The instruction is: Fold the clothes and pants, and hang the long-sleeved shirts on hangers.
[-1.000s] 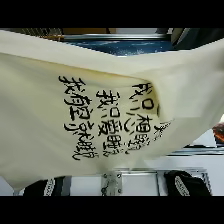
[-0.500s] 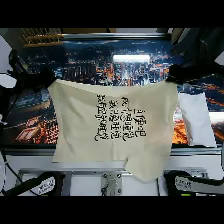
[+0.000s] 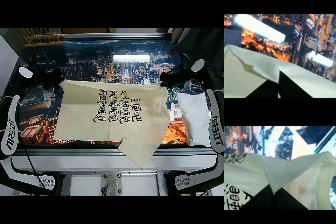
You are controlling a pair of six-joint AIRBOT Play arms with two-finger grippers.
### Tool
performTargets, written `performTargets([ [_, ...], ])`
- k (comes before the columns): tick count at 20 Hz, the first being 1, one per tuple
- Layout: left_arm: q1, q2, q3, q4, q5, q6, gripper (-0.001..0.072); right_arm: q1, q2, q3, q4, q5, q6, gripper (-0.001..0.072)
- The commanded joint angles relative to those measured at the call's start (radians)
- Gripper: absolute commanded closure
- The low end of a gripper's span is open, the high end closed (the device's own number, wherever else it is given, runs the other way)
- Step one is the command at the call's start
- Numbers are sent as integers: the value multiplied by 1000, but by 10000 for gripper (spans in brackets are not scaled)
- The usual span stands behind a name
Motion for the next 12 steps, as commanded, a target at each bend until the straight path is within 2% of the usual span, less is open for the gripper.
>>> performTargets([
  [1, 19, 11, -19, 10, -41, 9, 702, -2, 39, -19, -120, 28, -1, 705],
  [7, 23, 98, -264, 5, 20, 72, 702, 2, 169, -246, -174, 16, -12, 704],
  [12, 16, 104, -399, 3, 43, 74, 702, 10, 204, -445, -170, -11, -11, 704],
])
